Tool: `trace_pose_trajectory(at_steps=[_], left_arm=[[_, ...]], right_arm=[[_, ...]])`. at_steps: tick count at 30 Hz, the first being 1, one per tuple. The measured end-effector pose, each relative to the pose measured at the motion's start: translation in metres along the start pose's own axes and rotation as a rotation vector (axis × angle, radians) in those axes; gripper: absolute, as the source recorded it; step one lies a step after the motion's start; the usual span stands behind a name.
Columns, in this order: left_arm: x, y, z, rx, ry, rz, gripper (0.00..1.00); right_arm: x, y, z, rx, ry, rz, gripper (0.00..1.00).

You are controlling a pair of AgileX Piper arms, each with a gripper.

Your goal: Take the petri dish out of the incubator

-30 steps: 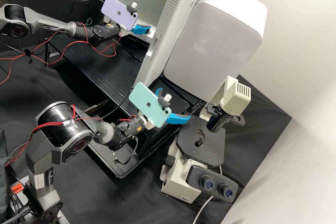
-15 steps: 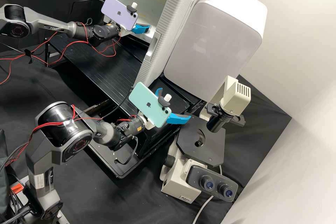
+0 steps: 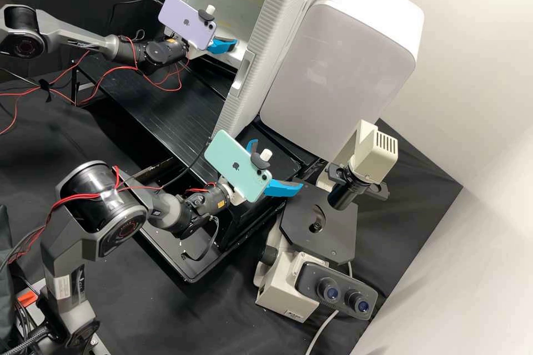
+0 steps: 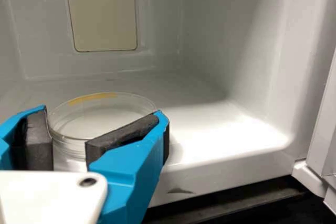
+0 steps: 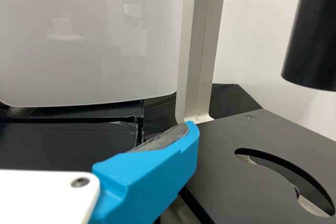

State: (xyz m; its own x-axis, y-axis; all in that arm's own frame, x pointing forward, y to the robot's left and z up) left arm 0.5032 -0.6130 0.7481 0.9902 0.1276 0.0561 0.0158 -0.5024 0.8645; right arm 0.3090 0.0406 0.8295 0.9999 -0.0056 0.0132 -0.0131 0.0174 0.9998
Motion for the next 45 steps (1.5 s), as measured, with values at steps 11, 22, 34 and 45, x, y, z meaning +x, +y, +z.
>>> trace_pose_trajectory(at_steps=[11, 22, 34, 45], left_arm=[[-0.009, 0.005, -0.004, -0.006, -0.01, 0.001, 0.0], [-0.01, 0.021, -0.009, -0.022, -0.003, 0.03, 0.0], [-0.01, 0.026, -0.007, -0.032, -0.006, 0.042, 0.0], [-0.017, 0.019, -0.008, -0.032, -0.023, 0.025, 0.0]], right_arm=[[0.0, 0.0, 0.0, 0.0, 0.0, 0.0, 1.0], [0.0, 0.0, 0.0, 0.0, 0.0, 0.0, 1.0], [0.0, 0.0, 0.0, 0.0, 0.0, 0.0, 1.0], [0.0, 0.0, 0.0, 0.0, 0.0, 0.0, 1.0]])
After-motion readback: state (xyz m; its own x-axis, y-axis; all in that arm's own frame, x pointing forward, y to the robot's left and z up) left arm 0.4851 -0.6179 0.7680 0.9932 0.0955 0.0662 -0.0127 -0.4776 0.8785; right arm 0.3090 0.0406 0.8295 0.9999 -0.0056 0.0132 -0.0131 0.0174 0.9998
